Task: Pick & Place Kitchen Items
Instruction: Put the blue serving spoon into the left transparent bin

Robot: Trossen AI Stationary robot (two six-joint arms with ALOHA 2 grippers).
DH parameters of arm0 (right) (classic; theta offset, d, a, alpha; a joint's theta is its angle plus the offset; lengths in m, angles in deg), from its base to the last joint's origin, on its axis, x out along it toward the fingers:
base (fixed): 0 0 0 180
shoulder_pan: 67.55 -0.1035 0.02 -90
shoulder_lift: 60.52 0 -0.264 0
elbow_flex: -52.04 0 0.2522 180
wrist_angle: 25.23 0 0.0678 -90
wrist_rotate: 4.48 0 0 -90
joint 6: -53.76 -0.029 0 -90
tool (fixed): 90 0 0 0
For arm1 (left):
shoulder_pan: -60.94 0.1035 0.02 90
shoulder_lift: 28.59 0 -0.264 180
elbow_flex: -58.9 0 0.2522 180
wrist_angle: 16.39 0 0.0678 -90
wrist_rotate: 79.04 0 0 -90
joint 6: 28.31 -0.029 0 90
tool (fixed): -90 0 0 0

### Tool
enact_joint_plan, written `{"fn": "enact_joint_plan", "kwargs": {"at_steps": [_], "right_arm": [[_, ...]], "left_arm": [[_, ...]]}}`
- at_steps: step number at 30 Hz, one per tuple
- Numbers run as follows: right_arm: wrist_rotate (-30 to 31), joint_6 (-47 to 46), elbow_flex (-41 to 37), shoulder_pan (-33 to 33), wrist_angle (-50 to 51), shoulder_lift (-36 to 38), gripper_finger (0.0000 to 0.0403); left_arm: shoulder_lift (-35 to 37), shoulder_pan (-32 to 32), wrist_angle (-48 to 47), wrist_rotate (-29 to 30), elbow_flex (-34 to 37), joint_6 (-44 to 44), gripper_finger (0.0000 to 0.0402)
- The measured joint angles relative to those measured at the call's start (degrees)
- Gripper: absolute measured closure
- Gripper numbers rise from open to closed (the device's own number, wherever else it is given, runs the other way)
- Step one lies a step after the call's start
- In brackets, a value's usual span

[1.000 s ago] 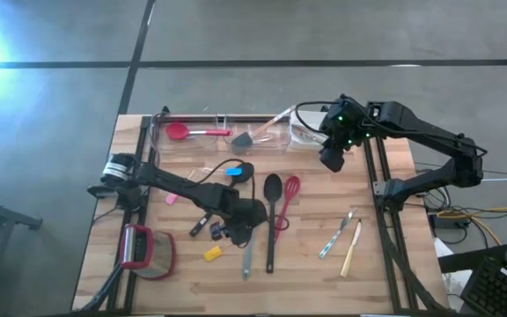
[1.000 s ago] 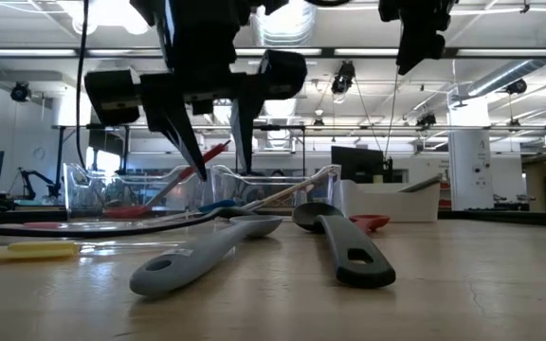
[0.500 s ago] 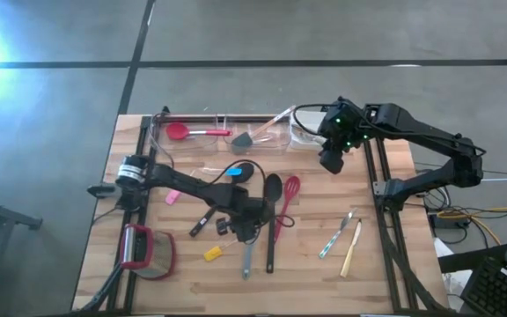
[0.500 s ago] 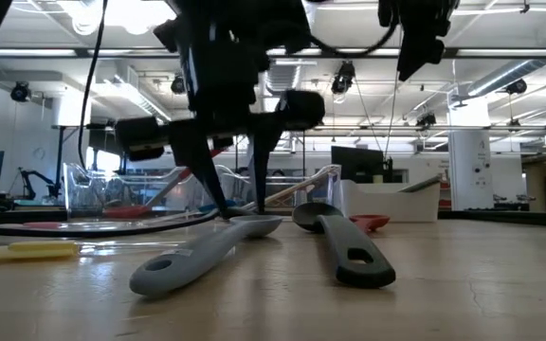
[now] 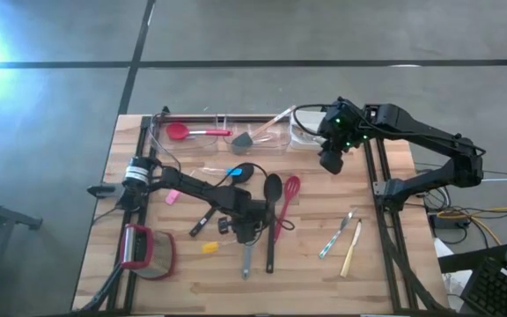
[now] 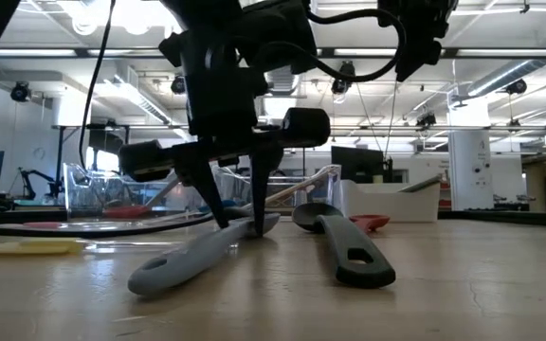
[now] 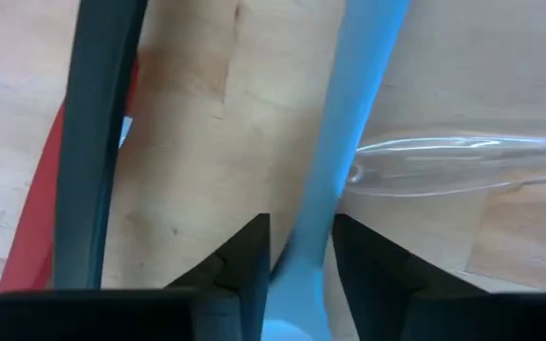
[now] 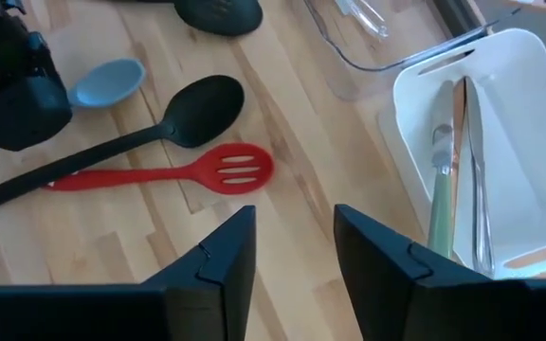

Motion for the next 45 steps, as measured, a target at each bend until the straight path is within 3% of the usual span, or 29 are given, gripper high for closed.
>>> {"fn": "enact_joint_plan", "kwargs": {"at_steps": [6,15,21,26,30,35,39,45], "right_arm": [[0.01,0.23,0.00,0.00,-0.71,0.00,0.0276],[0.00,0.04,0.00,0.00,-0.77,0.00,0.0278],[0.00,0.09,0.00,0.01,-0.75,0.00,0.0270],[0.07,1.14,0.00,0.02,-0.72,0.00,0.0271],[0.39,1.58,0.00,0.02,-0.77,0.00,0.0278],[0.48,2.08,0.00,0.02,-1.85,0.00,0.0285],[0.51,2.26,0.00,0.02,-2.41,0.00,0.0282],[0.51,2.28,0.00,0.02,-2.52,0.00,0.0274]], "left_arm": [[0.33,0.02,0.51,0.45,0.15,-1.81,0.0349],[0.57,0.04,-0.20,0.65,0.15,-3.53,0.0349],[3.57,-0.89,-3.74,4.17,0.31,-2.35,0.0349],[9.53,-1.62,-4.60,5.09,0.31,3.87,0.0349],[15.11,-1.45,-3.22,4.99,-0.23,16.02,0.0349],[21.98,1.54,-2.01,4.91,-0.42,25.27,0.0349],[27.22,4.96,-1.36,8.51,-0.26,31.89,0.0349],[34.09,16.82,-4.83,7.53,3.93,29.93,0.0349]]}}
